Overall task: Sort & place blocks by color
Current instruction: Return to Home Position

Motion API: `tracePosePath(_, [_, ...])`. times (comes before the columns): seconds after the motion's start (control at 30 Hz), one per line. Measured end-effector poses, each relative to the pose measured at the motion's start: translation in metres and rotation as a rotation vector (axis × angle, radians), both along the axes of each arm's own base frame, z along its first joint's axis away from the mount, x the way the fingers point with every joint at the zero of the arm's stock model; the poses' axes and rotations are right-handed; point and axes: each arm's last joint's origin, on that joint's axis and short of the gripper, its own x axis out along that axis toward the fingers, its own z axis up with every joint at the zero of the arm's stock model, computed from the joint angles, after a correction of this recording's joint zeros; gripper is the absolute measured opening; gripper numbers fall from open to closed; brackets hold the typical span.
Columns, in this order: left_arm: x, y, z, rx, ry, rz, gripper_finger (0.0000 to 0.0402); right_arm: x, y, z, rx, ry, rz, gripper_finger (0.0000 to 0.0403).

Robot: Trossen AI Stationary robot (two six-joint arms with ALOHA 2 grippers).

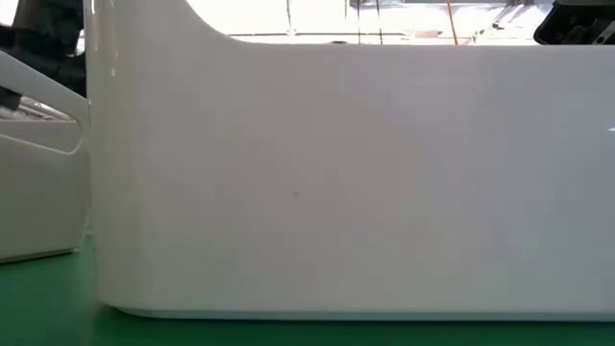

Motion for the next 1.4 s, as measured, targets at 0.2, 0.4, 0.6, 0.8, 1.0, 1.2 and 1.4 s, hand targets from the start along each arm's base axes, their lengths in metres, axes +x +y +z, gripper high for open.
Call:
tracePosePath(0.2, [-0.012,-0.002,-0.023,0.069,0.085,-0.028,0.0184,0.0,0.0,0.0,0.0,0.0,0.0,0.029])
tracePosePath(0.4, [-0.013,-0.003,-0.025,0.163,0.12,-0.042,0.0184,0.0,0.0,0.0,0.0,0.0,0.0,0.029])
tracePosePath(0.6, [-0.017,-0.002,-0.027,0.204,0.17,-0.051,0.0184,0.0,0.0,0.0,0.0,0.0,0.0,0.029])
tracePosePath(0.8, [-0.028,-0.002,-0.031,0.209,0.261,-0.059,0.0184,0.0,0.0,0.0,0.0,0.001,0.0,0.029])
tracePosePath(1.0, [-0.037,0.0,-0.03,0.216,0.265,-0.018,0.0184,0.0,0.0,0.0,0.0,0.0,0.0,0.029])
tracePosePath(1.2, [-0.049,0.006,-0.027,0.239,0.243,0.18,0.0184,0.0,0.0,0.0,0.0,0.0,0.0,0.029])
tracePosePath(1.4, [-0.057,0.01,-0.021,0.34,0.248,0.337,0.0184,0.0,0.0,0.0,0.0,0.0,0.0,0.029])
